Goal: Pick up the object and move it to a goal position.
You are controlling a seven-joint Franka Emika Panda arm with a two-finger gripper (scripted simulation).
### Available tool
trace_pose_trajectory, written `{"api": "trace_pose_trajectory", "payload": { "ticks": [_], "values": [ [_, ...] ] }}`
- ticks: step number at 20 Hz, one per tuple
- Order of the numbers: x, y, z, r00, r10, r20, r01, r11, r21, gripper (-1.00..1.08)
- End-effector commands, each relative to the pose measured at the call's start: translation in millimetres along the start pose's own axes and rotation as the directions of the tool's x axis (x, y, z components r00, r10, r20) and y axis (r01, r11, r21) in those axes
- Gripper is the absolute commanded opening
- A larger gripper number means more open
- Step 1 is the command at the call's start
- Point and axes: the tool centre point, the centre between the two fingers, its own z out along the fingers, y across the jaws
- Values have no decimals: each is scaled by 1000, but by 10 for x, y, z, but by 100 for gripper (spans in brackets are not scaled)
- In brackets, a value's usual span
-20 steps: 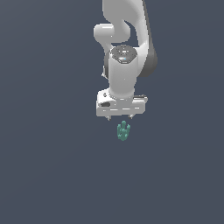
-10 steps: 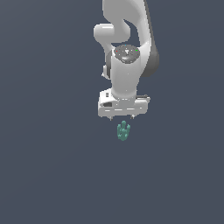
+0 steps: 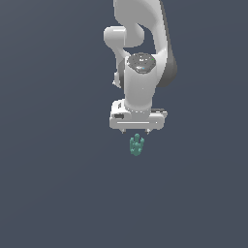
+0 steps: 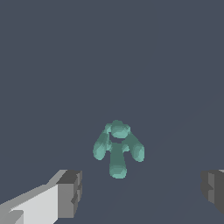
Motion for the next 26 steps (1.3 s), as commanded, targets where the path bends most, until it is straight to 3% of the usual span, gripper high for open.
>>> {"api": "trace_pose_trajectory", "payload": {
  "ticks": [1, 7, 15, 26],
  "values": [
    [-1, -13, 32, 999, 46, 1, -46, 999, -1, 100],
    [-4, -50, 130, 982, 188, 2, -188, 982, -6, 100],
    [-10, -95, 253, 931, 366, 0, -366, 931, -14, 100],
    [-15, -123, 334, 879, 477, -4, -477, 879, -20, 100]
  ]
}}
